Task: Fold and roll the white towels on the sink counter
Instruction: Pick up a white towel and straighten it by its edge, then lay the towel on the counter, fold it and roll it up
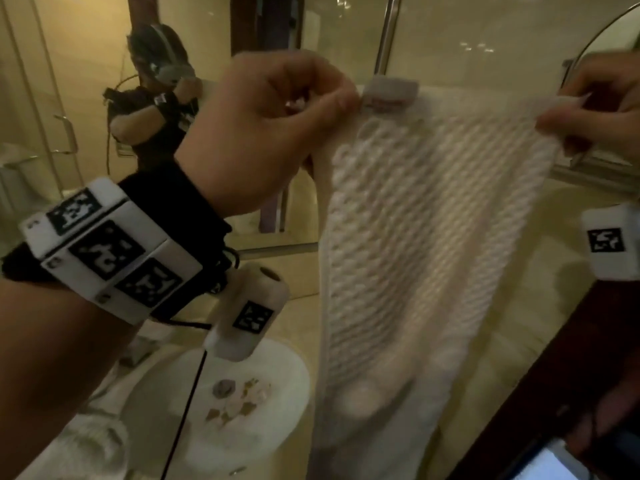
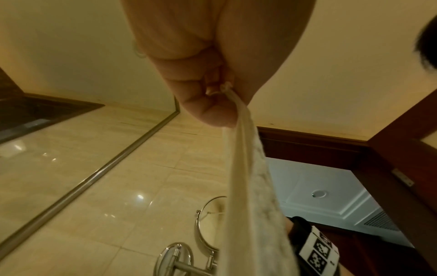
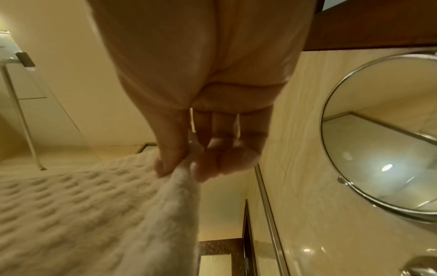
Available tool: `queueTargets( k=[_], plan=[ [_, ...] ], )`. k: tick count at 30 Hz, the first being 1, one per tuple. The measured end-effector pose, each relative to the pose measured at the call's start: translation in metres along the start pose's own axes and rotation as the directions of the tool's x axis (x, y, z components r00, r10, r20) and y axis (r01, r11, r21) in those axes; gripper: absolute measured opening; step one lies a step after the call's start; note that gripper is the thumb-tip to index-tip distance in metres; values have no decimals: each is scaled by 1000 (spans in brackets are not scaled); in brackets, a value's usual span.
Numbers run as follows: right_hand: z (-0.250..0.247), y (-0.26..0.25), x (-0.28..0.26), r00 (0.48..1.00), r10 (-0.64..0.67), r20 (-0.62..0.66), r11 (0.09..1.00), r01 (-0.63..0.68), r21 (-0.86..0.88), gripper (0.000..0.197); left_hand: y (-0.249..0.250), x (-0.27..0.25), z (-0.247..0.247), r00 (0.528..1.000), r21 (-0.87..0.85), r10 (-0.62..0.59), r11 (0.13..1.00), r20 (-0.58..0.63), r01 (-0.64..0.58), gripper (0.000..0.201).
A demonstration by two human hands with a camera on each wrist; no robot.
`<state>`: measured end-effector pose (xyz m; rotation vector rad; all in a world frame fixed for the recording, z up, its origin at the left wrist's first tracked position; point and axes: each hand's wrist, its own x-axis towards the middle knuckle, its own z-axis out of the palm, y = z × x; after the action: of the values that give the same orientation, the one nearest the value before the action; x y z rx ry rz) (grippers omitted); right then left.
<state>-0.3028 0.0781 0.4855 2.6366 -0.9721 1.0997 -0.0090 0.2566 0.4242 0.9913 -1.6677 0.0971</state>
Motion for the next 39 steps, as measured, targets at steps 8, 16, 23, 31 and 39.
queueTargets(
  k=[8, 16, 23, 31, 39],
  plan=[
    [83, 7, 47, 993, 116, 14, 974, -111, -198, 13, -107, 20, 38, 988, 191, -145, 970, -48, 151, 13],
    [327, 85, 80, 908, 334, 251, 941, -309, -135, 19, -298, -14, 109, 798, 340, -581, 727, -159, 597, 15],
    [512, 132, 77, 792, 378, 480, 920, -380, -96, 29, -454, -78, 170, 472, 228, -839, 421, -270, 878, 11],
    [632, 157, 71, 737, 365, 568, 914, -401, -67, 27, -544, -142, 208, 274, -65, -896, 315, -350, 947, 7],
    [656, 179, 1, 480, 439, 760, 716, -697, 28, 60, -531, -224, 241, -131, 179, -989, -142, -70, 974, 86]
  ],
)
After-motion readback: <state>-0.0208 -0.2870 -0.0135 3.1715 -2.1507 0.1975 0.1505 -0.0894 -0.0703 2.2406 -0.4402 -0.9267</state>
